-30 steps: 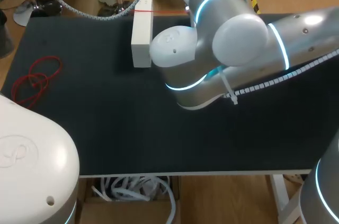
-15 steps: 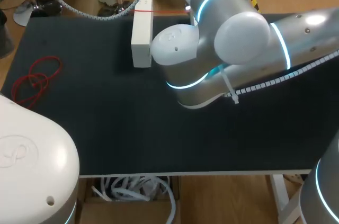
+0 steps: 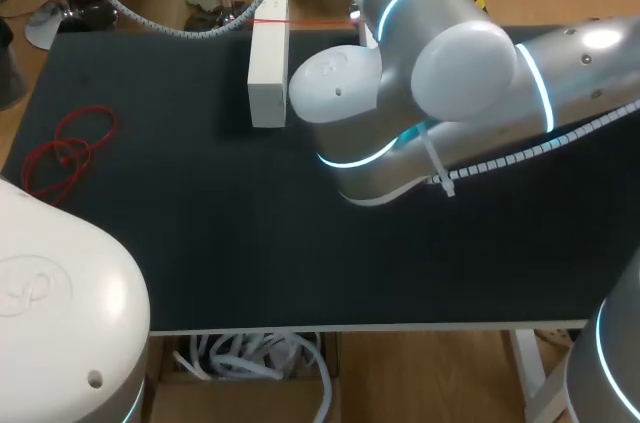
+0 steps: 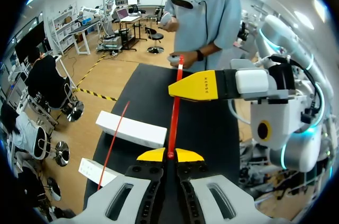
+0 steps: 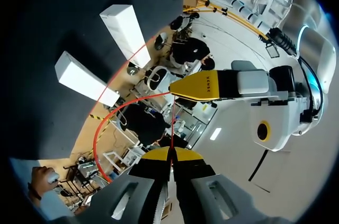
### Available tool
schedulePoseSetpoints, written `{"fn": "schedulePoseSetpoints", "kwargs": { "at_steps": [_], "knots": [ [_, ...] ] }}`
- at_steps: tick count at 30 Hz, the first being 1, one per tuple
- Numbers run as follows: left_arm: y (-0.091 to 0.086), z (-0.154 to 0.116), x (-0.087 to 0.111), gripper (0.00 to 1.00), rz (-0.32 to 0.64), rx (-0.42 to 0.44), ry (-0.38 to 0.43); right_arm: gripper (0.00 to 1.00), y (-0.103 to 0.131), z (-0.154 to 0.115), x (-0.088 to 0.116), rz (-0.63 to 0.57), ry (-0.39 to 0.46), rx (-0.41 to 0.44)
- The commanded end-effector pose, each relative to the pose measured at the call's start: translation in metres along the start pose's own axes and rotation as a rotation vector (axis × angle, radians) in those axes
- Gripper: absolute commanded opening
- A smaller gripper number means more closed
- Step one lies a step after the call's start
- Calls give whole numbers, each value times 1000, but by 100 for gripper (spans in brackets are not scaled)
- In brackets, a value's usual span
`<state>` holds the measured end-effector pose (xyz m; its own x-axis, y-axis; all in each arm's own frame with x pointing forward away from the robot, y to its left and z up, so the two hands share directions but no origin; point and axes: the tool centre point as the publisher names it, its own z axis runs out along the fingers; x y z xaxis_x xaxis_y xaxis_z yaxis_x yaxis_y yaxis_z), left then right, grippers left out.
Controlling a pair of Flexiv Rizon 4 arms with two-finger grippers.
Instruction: Grab the tape and strap the tape.
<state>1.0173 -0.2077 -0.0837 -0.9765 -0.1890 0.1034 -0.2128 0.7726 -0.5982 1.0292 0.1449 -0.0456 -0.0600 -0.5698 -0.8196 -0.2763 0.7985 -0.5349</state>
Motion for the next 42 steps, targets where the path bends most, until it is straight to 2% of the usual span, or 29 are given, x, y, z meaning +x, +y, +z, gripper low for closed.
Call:
{"fn": "schedulePoseSetpoints", "kwargs": {
  "at_steps": [1, 42],
  "knots": [
    [1, 0, 1, 0, -1, 0, -2, 0, -3, -1, -4, 0, 10, -8],
    [1, 0, 1, 0, -1, 0, -2, 0, 11, 0, -7, -1, 17, -8]
  ]
}}
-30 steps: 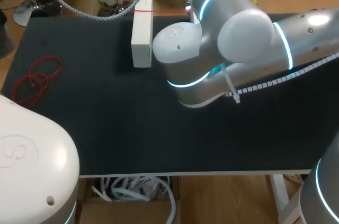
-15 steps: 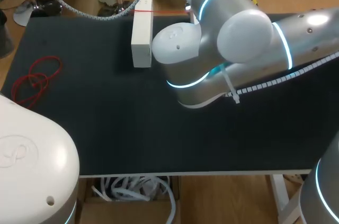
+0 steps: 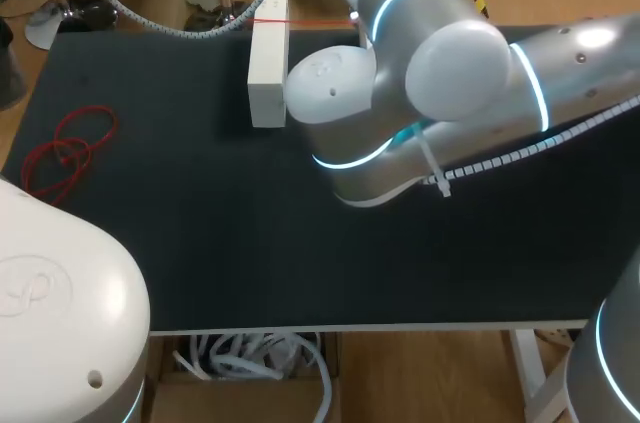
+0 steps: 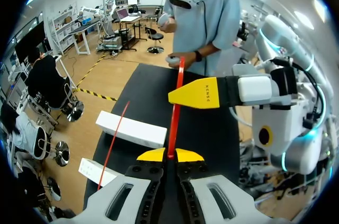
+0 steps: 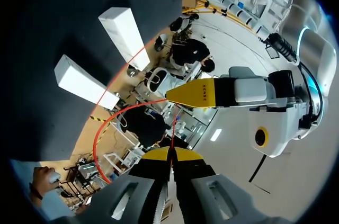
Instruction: Grab the tape and strap the tape.
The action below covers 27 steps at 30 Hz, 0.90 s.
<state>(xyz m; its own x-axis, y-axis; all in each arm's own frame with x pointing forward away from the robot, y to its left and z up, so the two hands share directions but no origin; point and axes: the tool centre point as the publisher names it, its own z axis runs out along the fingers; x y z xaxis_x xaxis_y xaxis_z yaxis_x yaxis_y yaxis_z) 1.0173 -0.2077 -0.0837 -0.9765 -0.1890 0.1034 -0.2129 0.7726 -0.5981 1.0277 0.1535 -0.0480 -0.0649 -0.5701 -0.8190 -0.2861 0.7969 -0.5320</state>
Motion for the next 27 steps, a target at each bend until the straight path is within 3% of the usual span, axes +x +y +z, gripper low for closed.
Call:
{"fn": "schedulePoseSetpoints", "kwargs": {
  "at_steps": [1, 27],
  "knots": [
    [1, 0, 1, 0, -1, 0, -2, 0, 3, 0, -5, -1, 15, 3],
    [1, 0, 1, 0, -1, 0, -2, 0, 30, 4, -9, -19, 52, 24]
  ]
}}
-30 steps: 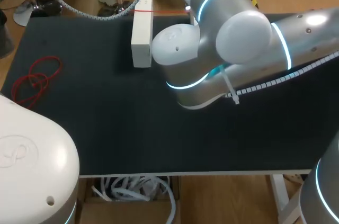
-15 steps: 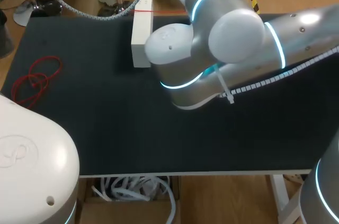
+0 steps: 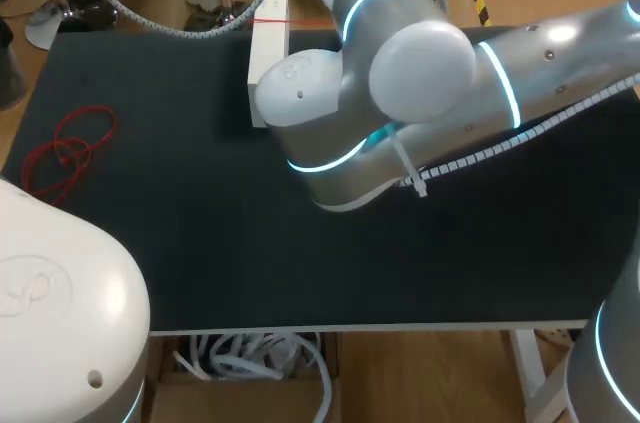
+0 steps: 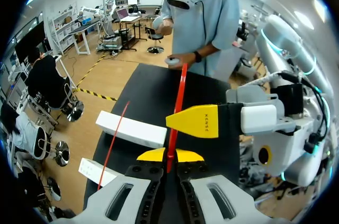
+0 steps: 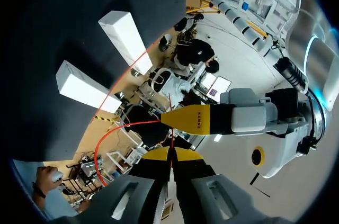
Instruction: Grab the tape and strap the tape.
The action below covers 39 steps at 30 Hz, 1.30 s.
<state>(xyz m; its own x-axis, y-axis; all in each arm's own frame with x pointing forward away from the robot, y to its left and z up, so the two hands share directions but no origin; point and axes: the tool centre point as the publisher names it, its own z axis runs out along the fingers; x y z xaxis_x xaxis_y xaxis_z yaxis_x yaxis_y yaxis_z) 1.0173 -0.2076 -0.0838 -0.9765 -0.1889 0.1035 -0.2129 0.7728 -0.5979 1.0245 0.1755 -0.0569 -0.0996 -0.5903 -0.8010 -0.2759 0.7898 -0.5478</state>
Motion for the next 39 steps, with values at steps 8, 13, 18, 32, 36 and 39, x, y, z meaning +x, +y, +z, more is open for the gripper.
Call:
{"fn": "schedulePoseSetpoints", "kwargs": {
  "at_steps": [8, 13, 18, 32, 36, 39],
  "knots": [
    [1, 0, 1, 0, -1, 1, -2, 0, 8, 3, -5, -8, 14, 15],
    [1, 0, 1, 0, -1, 1, -2, 0, 7, 3, -4, -17, 0, 14],
    [1, 0, 1, 0, -1, 1, -2, 33, 0, 1, -2, -21, -7, 0],
    [1, 0, 1, 0, -1, 1, -2, 18, -35, -27, 11, -32, -34, -66],
    [1, 0, 1, 0, -1, 1, -2, 18, -51, -34, 16, -21, -41, -78],
    [1, 0, 1, 0, -1, 1, -2, 30, -66, -36, 19, -20, -40, -86]
  ]
}}
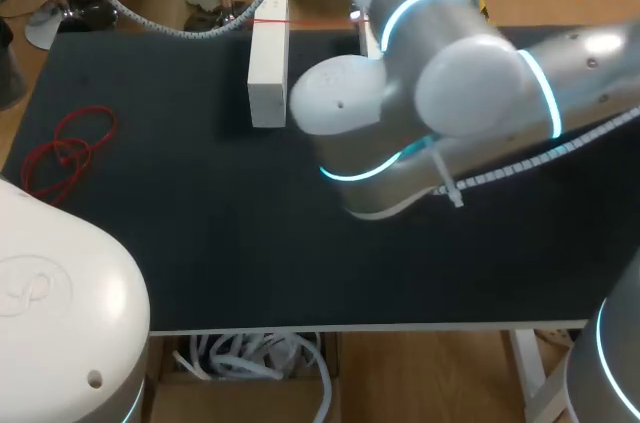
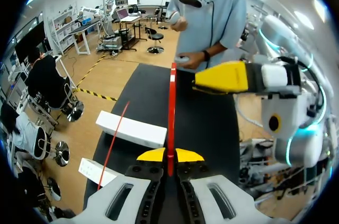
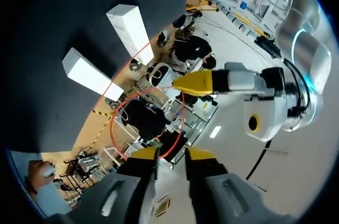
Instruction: Grab the tape and strap the tape.
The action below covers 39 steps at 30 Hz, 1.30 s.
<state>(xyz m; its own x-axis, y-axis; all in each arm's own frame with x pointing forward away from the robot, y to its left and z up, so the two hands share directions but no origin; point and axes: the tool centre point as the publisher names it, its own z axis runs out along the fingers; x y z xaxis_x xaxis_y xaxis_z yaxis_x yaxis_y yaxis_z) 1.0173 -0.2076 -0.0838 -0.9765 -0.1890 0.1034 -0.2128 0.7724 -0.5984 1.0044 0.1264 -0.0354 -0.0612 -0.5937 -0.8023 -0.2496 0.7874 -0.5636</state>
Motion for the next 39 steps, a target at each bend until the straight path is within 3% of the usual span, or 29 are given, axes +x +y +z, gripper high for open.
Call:
{"fn": "schedulePoseSetpoints", "kwargs": {
  "at_steps": [1, 2, 3, 4, 12, 16, 23, 33, 39],
  "knots": [
    [1, 0, 1, 0, -1, 0, -2, 33, -28, -2, 6, -5, -2, -121],
    [1, 0, 1, 0, -1, 0, -2, 45, -34, -1, 7, -2, -1, -131],
    [1, 0, 1, 0, -1, 0, -2, 78, -39, 1, 8, 0, 0, -138],
    [1, 0, 1, 0, -1, 0, -2, 100, -44, 3, 9, 2, 0, -143],
    [1, 0, 1, 0, -1, 0, -2, 100, -50, 7, 10, 4, -2, -145],
    [38, -14, 4, 0, 7, -3, 1, 100, -50, 7, 10, 4, -2, -145],
    [119, -34, 5, 0, -53, -69, 100, 100, -50, 7, 10, 4, -2, -145],
    [205, -67, -8, 0, -14, -137, 149, 100, -50, 7, 10, 4, -2, -145],
    [243, -90, -8, 0, 33, -183, 168, 100, -50, 7, 10, 4, -2, -145]
  ]
}}
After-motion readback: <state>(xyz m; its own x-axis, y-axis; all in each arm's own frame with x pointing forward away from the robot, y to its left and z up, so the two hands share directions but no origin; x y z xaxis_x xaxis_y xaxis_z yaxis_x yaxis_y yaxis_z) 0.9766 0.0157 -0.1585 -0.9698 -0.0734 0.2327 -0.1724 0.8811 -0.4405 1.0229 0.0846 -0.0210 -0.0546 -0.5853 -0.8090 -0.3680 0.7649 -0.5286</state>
